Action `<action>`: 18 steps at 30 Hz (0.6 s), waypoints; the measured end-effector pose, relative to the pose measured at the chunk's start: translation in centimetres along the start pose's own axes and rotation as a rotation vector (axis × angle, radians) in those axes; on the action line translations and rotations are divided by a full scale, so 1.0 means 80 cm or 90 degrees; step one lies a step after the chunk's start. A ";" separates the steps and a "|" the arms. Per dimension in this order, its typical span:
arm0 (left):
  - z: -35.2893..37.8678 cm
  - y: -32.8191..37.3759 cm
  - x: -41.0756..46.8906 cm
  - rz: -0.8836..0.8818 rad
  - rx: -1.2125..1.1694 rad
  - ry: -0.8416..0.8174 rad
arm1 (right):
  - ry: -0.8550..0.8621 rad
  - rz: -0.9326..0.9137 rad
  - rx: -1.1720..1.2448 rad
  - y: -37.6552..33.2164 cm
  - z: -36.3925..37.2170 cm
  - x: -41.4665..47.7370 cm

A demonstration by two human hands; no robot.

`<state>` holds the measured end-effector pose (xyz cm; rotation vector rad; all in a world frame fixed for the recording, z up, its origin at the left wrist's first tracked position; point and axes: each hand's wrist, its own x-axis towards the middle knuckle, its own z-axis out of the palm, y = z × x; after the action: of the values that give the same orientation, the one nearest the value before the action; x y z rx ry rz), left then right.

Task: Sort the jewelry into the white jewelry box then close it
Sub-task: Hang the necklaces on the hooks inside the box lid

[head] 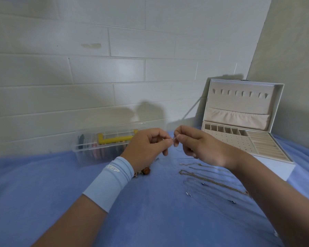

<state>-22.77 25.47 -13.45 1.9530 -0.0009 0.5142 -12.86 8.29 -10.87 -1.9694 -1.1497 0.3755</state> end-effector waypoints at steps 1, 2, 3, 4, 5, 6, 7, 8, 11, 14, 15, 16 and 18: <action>0.001 0.000 0.000 0.001 0.003 -0.007 | -0.003 -0.001 0.004 0.000 0.001 0.000; 0.002 0.000 -0.001 -0.002 0.005 -0.013 | -0.003 -0.004 0.007 0.000 0.001 -0.001; 0.003 0.001 -0.001 -0.008 0.005 -0.015 | 0.002 -0.008 0.005 0.000 0.001 -0.001; 0.004 0.001 -0.001 -0.017 0.000 -0.015 | 0.011 -0.017 -0.001 0.000 0.001 0.000; 0.005 0.003 -0.001 -0.032 -0.016 -0.015 | 0.025 -0.026 -0.006 0.000 0.001 0.001; 0.005 0.005 0.000 -0.054 -0.047 -0.019 | 0.043 -0.036 -0.005 -0.001 0.001 0.001; 0.005 0.007 0.000 -0.085 -0.089 -0.029 | 0.064 -0.046 0.007 -0.002 0.000 0.002; 0.004 0.009 0.000 -0.126 -0.134 -0.045 | 0.085 -0.055 0.030 -0.001 -0.001 0.004; 0.003 0.009 0.000 -0.258 -0.200 -0.109 | 0.107 -0.087 0.098 0.000 -0.008 0.008; 0.002 0.004 0.001 -0.300 -0.196 -0.163 | 0.092 -0.121 0.108 -0.001 -0.011 0.008; 0.002 0.003 0.001 -0.305 -0.192 -0.171 | 0.090 -0.128 0.110 -0.001 -0.012 0.008; 0.001 0.003 0.001 -0.309 -0.186 -0.176 | 0.087 -0.133 0.116 -0.001 -0.012 0.008; 0.000 0.004 0.001 -0.314 -0.177 -0.183 | 0.079 -0.136 0.122 -0.002 -0.012 0.008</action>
<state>-22.79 25.34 -13.18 1.6588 0.2108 -0.0910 -11.99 8.37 -10.06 -1.6626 -1.1844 0.2391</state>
